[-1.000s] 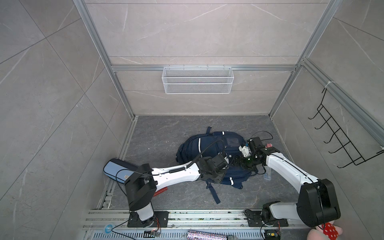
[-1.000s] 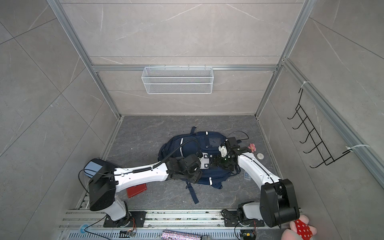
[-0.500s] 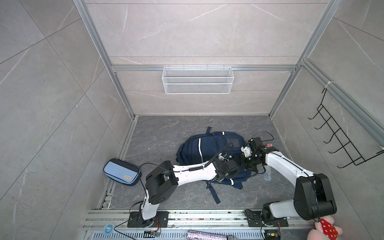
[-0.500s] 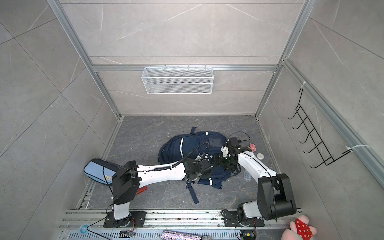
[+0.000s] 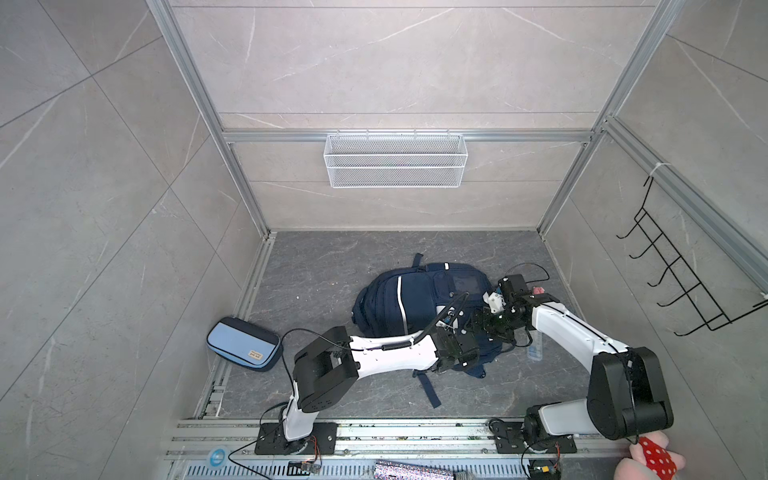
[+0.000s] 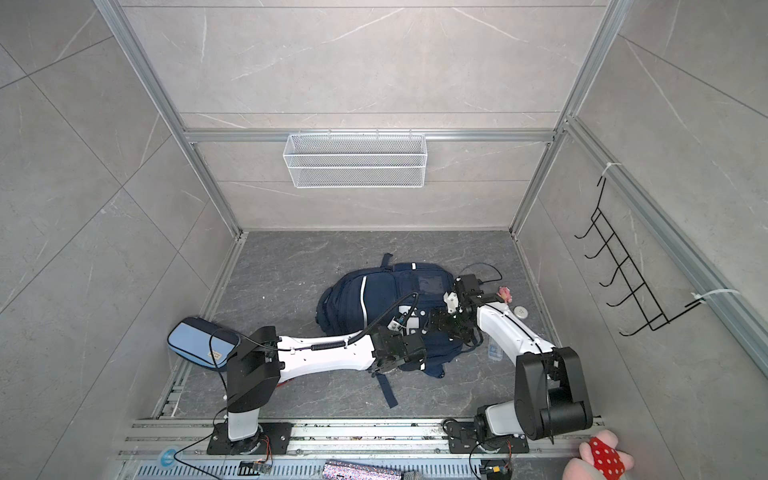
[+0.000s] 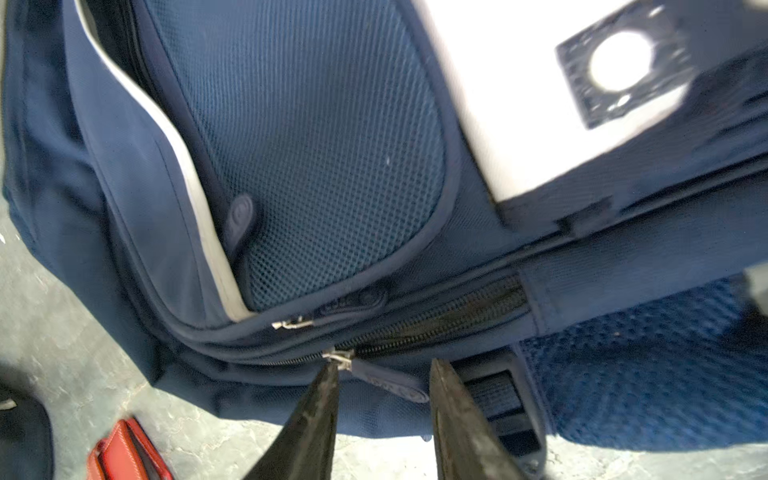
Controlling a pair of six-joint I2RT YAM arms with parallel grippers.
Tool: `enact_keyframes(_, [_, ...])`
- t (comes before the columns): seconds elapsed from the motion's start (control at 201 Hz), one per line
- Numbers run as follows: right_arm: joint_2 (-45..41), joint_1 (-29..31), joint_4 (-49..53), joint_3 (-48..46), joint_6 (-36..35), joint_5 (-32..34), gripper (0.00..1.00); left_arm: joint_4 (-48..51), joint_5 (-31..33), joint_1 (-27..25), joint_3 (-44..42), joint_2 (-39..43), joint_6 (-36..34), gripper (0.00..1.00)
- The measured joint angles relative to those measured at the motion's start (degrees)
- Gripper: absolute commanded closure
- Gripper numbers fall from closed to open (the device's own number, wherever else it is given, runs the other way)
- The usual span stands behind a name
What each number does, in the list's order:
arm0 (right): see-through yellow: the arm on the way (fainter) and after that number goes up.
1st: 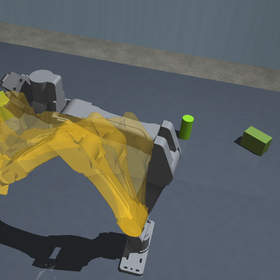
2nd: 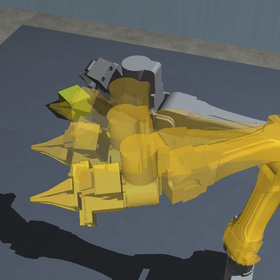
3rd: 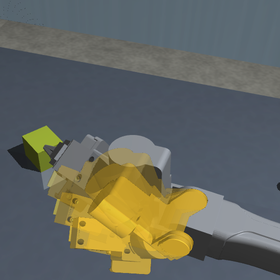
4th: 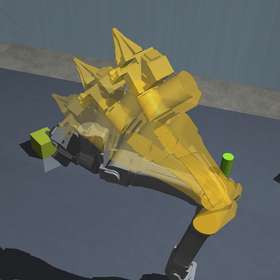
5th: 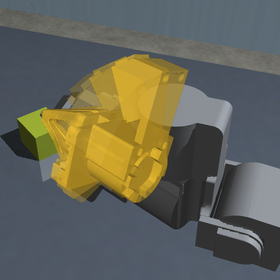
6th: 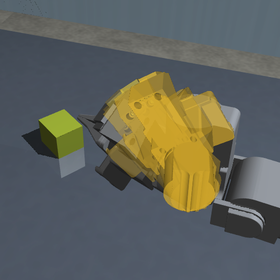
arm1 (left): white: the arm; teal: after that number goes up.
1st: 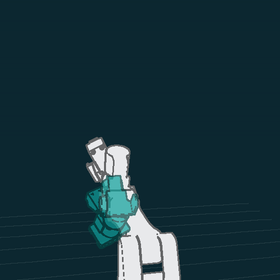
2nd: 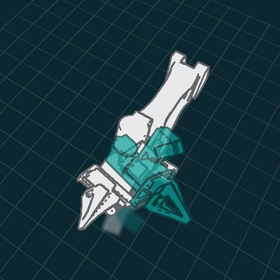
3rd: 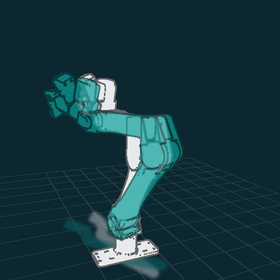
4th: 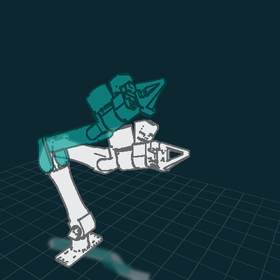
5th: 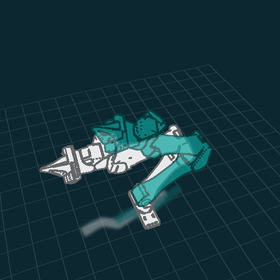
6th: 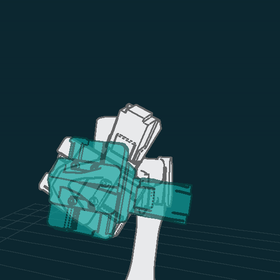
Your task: Pack the student bag
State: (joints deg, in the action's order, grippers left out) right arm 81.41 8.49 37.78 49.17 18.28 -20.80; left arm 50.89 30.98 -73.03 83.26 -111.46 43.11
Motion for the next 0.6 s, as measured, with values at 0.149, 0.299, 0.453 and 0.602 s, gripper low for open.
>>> enact_keyframes(0.149, [0.0, 0.0, -0.3, -0.2, 0.0, 0.0, 0.14, 0.0, -0.6, 0.0, -2.7, 0.1, 1.9, 0.67])
enact_keyframes(0.299, [0.0, 0.0, -0.3, -0.2, 0.0, 0.0, 0.14, -0.2, -0.7, 0.1, -3.6, 0.3, 2.7, 0.73])
enact_keyframes(0.453, [0.0, -0.1, -1.0, -0.8, 0.0, -0.2, 0.14, -0.4, -0.9, 0.5, -3.8, 0.9, 3.0, 0.86])
enact_keyframes(0.602, [0.0, -0.1, -1.2, -0.9, 0.0, -0.1, 0.14, -1.2, -1.2, 1.0, -4.5, 1.7, 2.8, 1.0])
